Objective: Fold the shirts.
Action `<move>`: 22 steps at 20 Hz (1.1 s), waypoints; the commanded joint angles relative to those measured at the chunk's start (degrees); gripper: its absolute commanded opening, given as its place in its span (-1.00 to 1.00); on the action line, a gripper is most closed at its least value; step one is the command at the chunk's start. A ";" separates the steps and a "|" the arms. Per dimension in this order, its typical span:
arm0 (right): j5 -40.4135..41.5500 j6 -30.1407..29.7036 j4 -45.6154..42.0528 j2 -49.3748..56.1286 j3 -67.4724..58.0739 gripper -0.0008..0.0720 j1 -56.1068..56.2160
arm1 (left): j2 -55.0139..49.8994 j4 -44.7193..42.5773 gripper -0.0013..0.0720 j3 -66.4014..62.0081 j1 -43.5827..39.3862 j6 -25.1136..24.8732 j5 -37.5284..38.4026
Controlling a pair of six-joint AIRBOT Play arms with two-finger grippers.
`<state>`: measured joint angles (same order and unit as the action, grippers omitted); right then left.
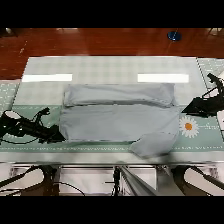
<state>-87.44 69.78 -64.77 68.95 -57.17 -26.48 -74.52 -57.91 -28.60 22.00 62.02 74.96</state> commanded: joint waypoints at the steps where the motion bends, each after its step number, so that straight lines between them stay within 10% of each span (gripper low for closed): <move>1: -2.16 1.33 -2.82 0.00 0.04 0.21 -1.53 | -0.07 -0.11 -0.88 -0.04 -0.20 -0.04 -2.49; 22: 5.29 1.33 -2.89 -9.60 28.39 0.15 -16.61 | -0.07 -0.09 -0.88 -0.04 -0.20 -1.57 -2.51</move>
<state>-85.38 71.35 -67.07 59.42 -29.34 -43.05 -74.54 -57.95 -28.60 21.85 60.45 74.96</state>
